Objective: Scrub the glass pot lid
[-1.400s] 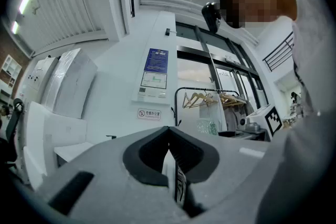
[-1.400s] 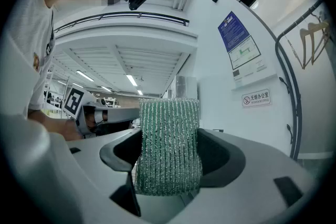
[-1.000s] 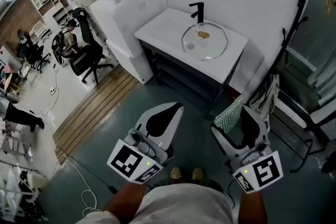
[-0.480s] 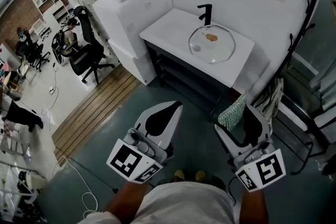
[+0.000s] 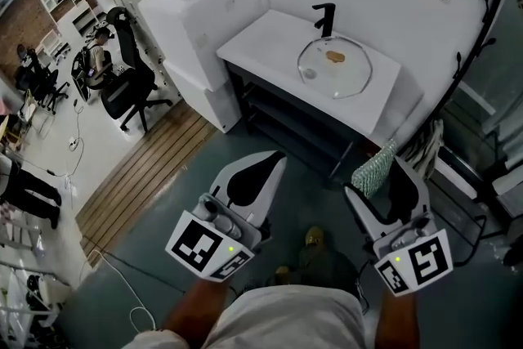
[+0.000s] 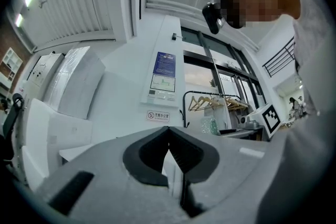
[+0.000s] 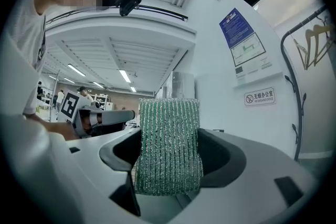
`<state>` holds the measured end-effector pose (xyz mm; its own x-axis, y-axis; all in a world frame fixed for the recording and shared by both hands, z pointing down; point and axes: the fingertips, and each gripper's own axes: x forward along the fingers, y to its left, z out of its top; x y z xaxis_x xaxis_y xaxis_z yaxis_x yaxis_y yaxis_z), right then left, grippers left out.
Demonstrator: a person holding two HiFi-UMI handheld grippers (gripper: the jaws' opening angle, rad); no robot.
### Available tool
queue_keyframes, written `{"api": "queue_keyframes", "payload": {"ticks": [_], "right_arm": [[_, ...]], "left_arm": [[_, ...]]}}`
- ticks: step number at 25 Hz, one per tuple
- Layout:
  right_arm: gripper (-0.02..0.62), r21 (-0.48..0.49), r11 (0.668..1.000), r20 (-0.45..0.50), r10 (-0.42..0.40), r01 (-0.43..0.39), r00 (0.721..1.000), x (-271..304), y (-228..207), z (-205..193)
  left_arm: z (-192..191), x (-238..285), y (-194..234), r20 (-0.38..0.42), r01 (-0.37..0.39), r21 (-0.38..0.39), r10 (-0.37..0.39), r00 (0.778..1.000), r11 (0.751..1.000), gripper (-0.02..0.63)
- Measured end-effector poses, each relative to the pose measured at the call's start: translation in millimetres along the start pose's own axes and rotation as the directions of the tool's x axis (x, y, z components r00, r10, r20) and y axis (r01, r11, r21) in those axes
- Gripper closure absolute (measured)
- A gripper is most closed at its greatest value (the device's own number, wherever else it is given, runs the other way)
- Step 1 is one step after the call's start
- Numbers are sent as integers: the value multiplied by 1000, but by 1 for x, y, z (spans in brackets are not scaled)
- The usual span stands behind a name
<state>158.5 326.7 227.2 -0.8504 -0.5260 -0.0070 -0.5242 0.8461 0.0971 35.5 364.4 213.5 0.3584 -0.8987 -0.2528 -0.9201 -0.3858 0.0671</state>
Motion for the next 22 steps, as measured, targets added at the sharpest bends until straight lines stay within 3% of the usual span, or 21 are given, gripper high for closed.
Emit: {"api": "queue_keyframes", "payload": {"ticks": [10,22], "right_arm": [[264,5,1000,-4,1,-1,1000,50,-36,-8],[264,-8,1000,-16,10,-10,1000,146,-153,-19]], "left_arm": [[-12,38,47,-10,-16,-3,16,1000,1000,591],[-38,157,125,-46,-45,19,46,998,999,591]]}}
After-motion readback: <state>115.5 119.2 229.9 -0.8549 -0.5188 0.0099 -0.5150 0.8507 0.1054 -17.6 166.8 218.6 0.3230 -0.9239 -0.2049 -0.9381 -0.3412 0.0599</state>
